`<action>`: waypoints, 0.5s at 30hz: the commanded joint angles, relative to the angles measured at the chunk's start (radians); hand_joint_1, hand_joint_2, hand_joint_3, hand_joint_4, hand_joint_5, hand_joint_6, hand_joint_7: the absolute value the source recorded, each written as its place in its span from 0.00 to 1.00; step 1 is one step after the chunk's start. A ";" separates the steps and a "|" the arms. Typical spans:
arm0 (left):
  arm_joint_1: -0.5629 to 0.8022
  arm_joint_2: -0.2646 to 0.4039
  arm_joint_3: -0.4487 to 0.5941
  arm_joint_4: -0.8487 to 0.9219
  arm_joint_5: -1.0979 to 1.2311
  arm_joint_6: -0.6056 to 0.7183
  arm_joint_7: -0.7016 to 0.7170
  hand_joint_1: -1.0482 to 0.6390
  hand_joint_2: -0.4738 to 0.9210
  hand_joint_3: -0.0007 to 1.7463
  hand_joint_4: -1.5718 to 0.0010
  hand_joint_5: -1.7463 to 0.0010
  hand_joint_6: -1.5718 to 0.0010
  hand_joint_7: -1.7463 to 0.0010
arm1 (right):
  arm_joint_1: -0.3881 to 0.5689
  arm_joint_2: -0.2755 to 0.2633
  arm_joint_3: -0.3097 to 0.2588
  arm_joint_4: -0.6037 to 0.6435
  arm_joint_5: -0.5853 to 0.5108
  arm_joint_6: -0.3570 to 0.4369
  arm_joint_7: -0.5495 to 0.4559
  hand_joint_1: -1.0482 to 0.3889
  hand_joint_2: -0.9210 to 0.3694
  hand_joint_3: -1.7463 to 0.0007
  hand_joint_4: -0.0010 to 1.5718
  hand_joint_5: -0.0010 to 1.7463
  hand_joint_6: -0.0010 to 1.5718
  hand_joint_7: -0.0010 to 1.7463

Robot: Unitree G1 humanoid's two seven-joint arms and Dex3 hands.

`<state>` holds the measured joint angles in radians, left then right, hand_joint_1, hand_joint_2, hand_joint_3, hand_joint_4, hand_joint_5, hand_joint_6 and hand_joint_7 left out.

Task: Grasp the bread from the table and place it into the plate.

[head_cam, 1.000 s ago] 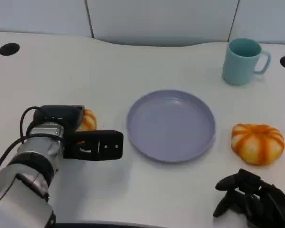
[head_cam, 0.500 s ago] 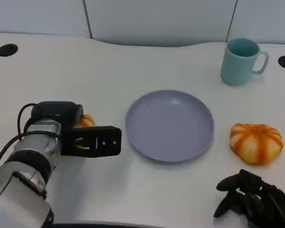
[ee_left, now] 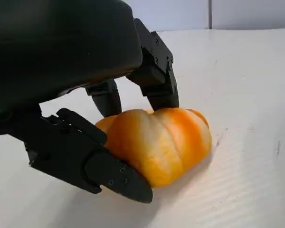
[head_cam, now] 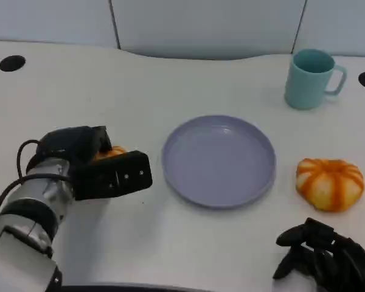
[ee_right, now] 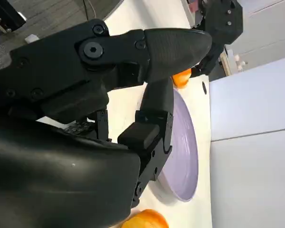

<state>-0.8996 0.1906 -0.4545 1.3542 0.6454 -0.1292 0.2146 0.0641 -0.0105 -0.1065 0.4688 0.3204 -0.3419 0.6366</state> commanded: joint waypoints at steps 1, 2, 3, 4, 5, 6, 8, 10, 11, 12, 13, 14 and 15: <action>0.012 0.023 0.057 -0.009 -0.058 -0.058 0.029 0.56 0.99 0.19 0.58 0.00 0.68 0.00 | -0.001 -0.008 0.001 0.003 -0.006 0.013 -0.019 0.44 0.00 0.79 0.40 0.86 0.43 0.57; 0.008 0.027 0.070 -0.012 -0.069 -0.074 0.026 0.56 0.99 0.20 0.58 0.00 0.68 0.00 | -0.003 -0.006 0.003 0.003 -0.005 0.018 -0.021 0.45 0.00 0.79 0.40 0.86 0.43 0.57; 0.005 0.031 0.080 -0.015 -0.079 -0.089 0.025 0.55 0.99 0.20 0.59 0.00 0.70 0.00 | -0.004 -0.005 0.004 0.002 -0.005 0.021 -0.023 0.45 0.00 0.79 0.40 0.87 0.43 0.57; 0.003 0.033 0.091 -0.018 -0.090 -0.102 0.025 0.55 0.98 0.19 0.60 0.00 0.70 0.00 | -0.005 -0.005 0.006 -0.002 -0.009 0.026 -0.030 0.45 0.00 0.79 0.40 0.87 0.43 0.57; 0.000 0.036 0.101 -0.021 -0.098 -0.120 0.024 0.54 0.98 0.18 0.59 0.00 0.70 0.00 | -0.006 -0.005 0.009 -0.003 -0.013 0.029 -0.035 0.45 0.00 0.79 0.40 0.87 0.42 0.58; -0.002 0.039 0.104 -0.024 -0.099 -0.136 0.026 0.55 0.96 0.17 0.57 0.00 0.68 0.00 | -0.008 -0.006 0.011 -0.002 -0.015 0.028 -0.038 0.46 0.00 0.79 0.40 0.87 0.42 0.58; -0.006 0.044 0.103 -0.029 -0.098 -0.165 0.029 0.56 0.94 0.15 0.56 0.00 0.66 0.00 | -0.011 -0.008 0.016 -0.004 -0.026 0.029 -0.047 0.45 0.00 0.79 0.39 0.88 0.42 0.58; -0.008 0.048 0.100 -0.032 -0.093 -0.186 0.040 0.56 0.93 0.14 0.55 0.00 0.64 0.00 | -0.014 -0.009 0.020 -0.002 -0.029 0.028 -0.049 0.45 0.00 0.79 0.39 0.88 0.41 0.58; -0.010 0.048 0.099 -0.033 -0.091 -0.195 0.044 0.57 0.93 0.14 0.54 0.00 0.64 0.00 | -0.015 -0.008 0.022 -0.003 -0.030 0.028 -0.051 0.45 0.00 0.79 0.39 0.88 0.41 0.58; -0.012 0.049 0.100 -0.034 -0.092 -0.203 0.044 0.55 0.93 0.14 0.54 0.00 0.63 0.00 | -0.015 -0.008 0.024 -0.003 -0.033 0.025 -0.053 0.45 0.00 0.79 0.38 0.88 0.41 0.58; -0.014 0.049 0.101 -0.035 -0.093 -0.213 0.043 0.56 0.93 0.14 0.54 0.00 0.63 0.00 | -0.016 -0.007 0.025 -0.004 -0.032 0.030 -0.056 0.45 0.00 0.79 0.38 0.88 0.41 0.59; -0.016 0.049 0.101 -0.038 -0.093 -0.225 0.043 0.56 0.93 0.14 0.54 0.00 0.63 0.00 | -0.016 -0.006 0.026 -0.006 -0.033 0.034 -0.059 0.45 0.00 0.79 0.38 0.88 0.41 0.59; -0.017 0.050 0.099 -0.040 -0.092 -0.238 0.044 0.55 0.93 0.14 0.53 0.00 0.62 0.00 | -0.016 -0.006 0.028 -0.009 -0.032 0.040 -0.061 0.44 0.00 0.80 0.38 0.88 0.42 0.59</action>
<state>-0.8950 0.2149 -0.3570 1.3290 0.5533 -0.3363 0.2420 0.0435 -0.0089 -0.0778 0.4634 0.2879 -0.3225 0.5863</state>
